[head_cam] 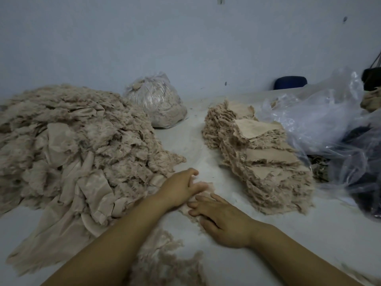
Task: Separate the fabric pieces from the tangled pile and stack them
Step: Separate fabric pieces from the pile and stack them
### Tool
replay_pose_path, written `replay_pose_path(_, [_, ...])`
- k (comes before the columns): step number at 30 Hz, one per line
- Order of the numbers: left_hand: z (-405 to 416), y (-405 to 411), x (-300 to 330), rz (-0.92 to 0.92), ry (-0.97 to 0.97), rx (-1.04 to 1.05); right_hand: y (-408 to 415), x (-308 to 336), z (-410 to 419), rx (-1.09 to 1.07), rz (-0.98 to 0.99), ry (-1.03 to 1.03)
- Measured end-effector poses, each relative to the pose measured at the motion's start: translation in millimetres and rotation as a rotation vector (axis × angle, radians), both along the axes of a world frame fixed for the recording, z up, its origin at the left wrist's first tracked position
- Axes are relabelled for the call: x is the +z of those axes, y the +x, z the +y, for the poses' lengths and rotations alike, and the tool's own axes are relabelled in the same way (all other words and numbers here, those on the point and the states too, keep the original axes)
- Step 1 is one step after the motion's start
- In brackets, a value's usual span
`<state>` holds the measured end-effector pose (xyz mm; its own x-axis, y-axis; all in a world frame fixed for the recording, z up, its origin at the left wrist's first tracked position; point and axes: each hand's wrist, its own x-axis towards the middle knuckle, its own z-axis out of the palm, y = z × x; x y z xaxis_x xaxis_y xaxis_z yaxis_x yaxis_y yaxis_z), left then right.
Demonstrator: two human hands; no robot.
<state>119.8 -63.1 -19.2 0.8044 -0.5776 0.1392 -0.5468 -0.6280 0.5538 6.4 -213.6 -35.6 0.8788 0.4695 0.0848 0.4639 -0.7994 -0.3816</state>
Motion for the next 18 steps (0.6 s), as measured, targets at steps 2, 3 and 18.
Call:
replay_pose_path(2, [-11,2,-5,-0.137,0.075,0.02,0,1,1,0.006,0.006,-0.01])
replay_pose_path(3, [-13,5,-7,-0.206,0.1,0.09,0,1,1,0.002,0.006,-0.013])
replay_pose_path(18, [77,-12,24,0.0,-0.061,0.006,-4,2,5,-0.305,-0.183,-0.053])
